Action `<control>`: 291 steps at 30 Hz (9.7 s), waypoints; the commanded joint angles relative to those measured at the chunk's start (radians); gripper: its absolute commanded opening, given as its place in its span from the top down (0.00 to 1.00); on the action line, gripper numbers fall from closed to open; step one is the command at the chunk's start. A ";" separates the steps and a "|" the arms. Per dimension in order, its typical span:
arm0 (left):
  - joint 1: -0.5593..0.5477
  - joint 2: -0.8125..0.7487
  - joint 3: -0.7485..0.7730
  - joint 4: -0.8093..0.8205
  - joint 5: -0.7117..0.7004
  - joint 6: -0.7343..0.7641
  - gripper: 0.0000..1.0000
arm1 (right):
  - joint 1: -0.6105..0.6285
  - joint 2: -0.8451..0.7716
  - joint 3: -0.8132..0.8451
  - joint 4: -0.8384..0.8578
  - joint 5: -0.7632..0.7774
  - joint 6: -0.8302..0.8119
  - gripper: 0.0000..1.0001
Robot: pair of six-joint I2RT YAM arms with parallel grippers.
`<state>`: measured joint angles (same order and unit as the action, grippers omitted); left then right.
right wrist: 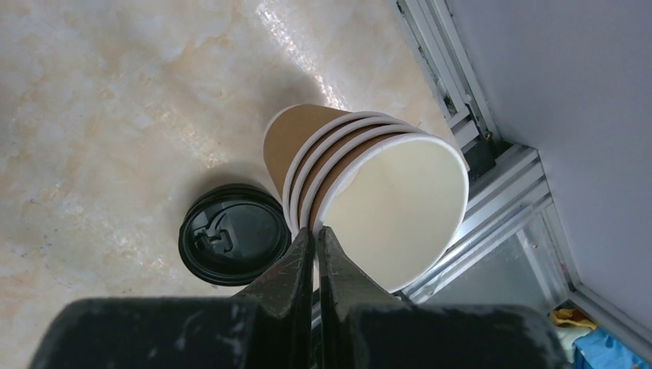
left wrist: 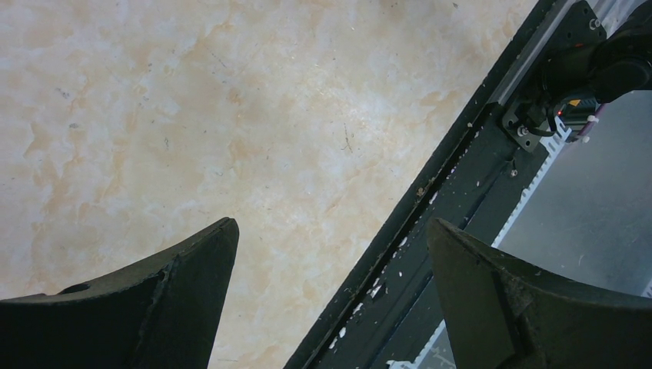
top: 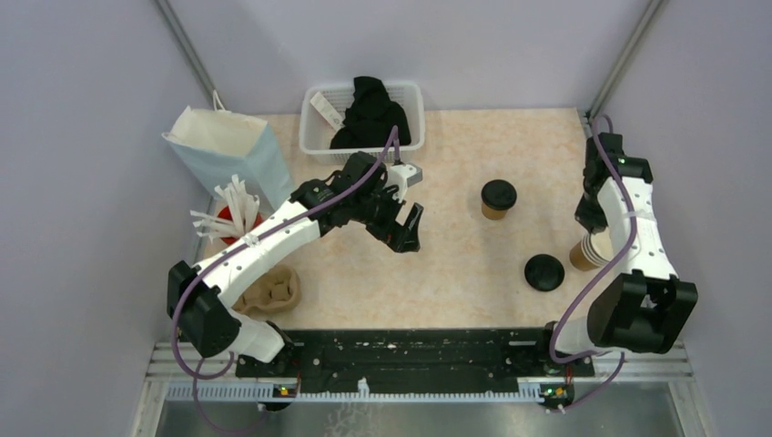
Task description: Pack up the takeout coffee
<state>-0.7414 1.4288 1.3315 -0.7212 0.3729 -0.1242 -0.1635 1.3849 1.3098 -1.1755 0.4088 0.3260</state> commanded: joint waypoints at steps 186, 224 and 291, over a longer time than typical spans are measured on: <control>0.036 -0.085 0.187 -0.123 -0.076 -0.068 0.02 | 0.205 0.160 -0.328 0.161 -0.324 0.039 0.89; 0.036 -0.029 0.275 -0.134 -0.069 -0.094 0.02 | 0.241 -0.211 -0.079 0.296 -1.043 0.055 1.00; 0.333 -0.162 -0.102 0.749 0.708 -1.196 0.02 | 0.709 -0.161 -0.185 1.707 -1.437 0.711 1.00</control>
<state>-0.4026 1.2728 1.2392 -0.0528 1.0382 -1.2579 0.5304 1.2175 1.1023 0.4553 -1.0191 1.0416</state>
